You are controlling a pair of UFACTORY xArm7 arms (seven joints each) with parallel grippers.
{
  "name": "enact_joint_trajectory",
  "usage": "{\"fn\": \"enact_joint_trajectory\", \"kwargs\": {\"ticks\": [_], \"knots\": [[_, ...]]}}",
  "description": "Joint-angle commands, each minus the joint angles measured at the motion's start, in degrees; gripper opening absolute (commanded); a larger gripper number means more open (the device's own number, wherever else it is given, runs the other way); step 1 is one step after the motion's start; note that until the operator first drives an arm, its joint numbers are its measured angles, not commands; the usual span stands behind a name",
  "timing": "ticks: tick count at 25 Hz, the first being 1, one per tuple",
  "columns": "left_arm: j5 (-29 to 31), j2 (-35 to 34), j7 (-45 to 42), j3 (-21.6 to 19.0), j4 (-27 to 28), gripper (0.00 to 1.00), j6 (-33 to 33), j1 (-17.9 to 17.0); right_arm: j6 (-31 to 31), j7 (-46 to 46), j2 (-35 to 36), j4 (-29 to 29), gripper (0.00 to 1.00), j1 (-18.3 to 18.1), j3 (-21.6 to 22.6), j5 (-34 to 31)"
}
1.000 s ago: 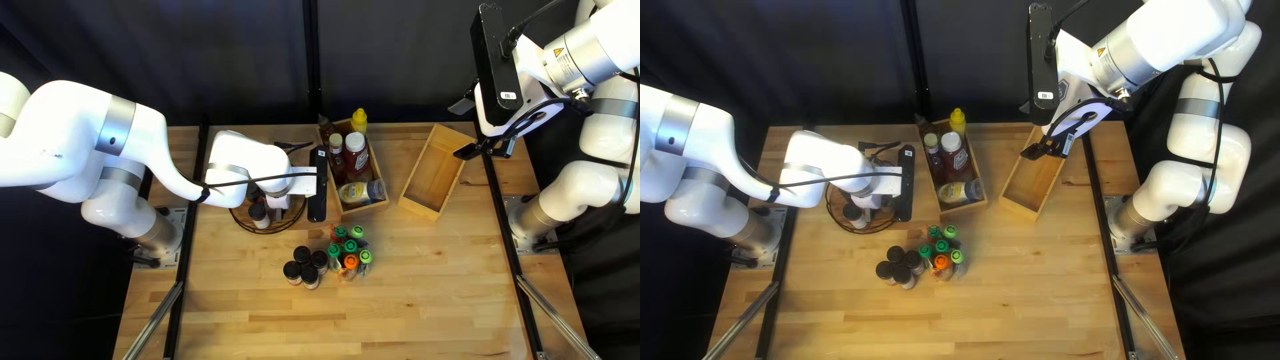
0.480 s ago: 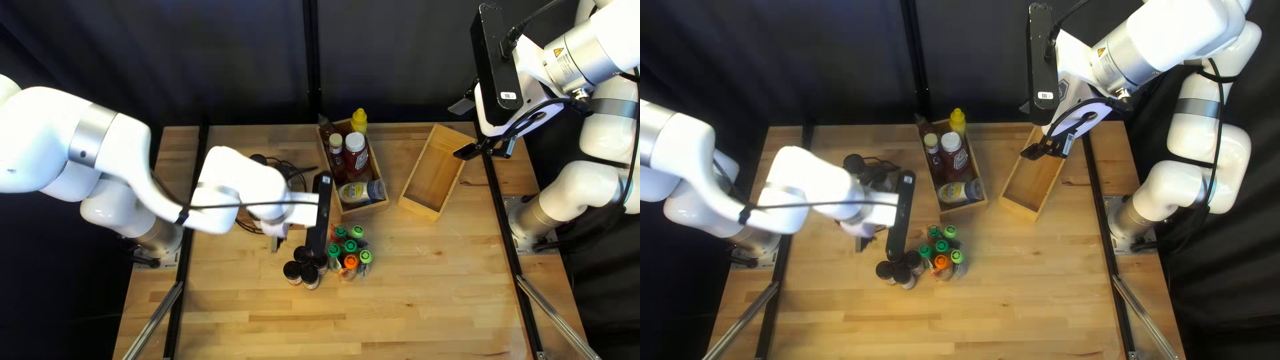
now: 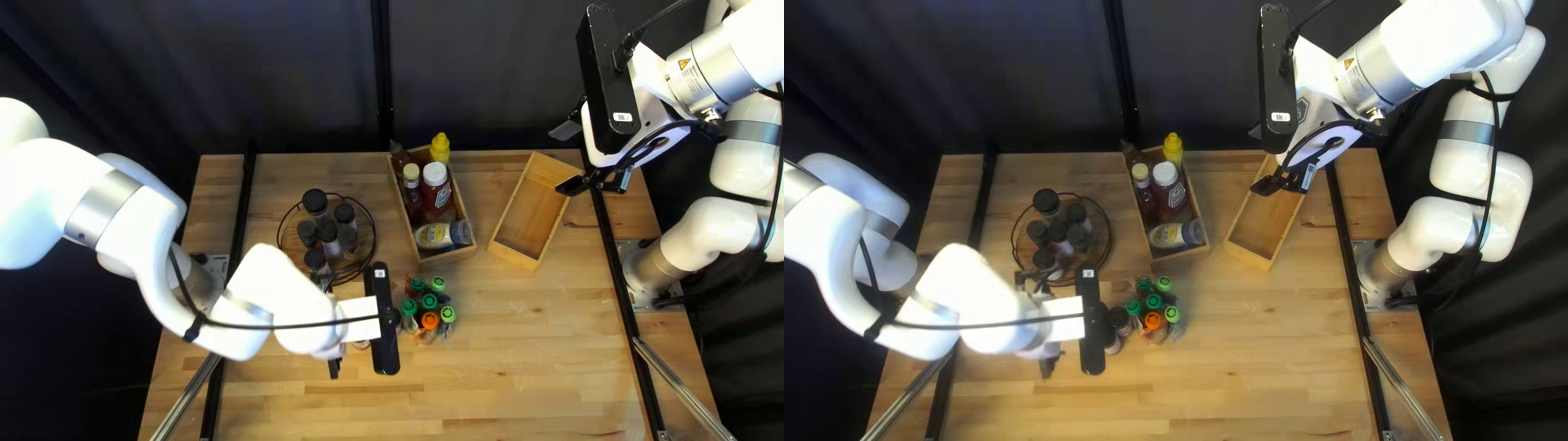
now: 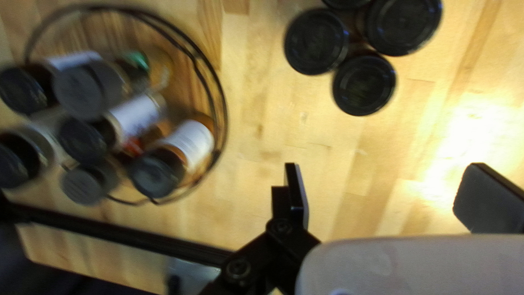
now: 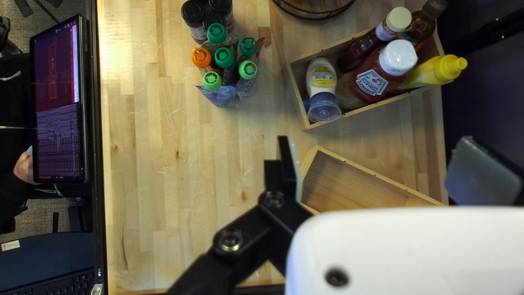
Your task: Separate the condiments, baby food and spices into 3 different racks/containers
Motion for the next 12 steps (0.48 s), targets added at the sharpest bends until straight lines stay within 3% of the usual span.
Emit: {"fn": "enact_joint_trajectory", "kwargs": {"ticks": [1, 12], "knots": [[1.84, 0.34, -5.14, 0.18, -3.79, 1.0, -4.84, 0.84, 0.0, 0.0, 0.0, 0.0, 1.0, 0.0, 0.0, 0.0], [5.6, 3.1, -7.83, 1.7, -6.62, 1.0, -13.26, 2.94, 0.0, 0.0, 0.0, 0.0, 1.0, 0.0, 0.0, 0.0]]}}
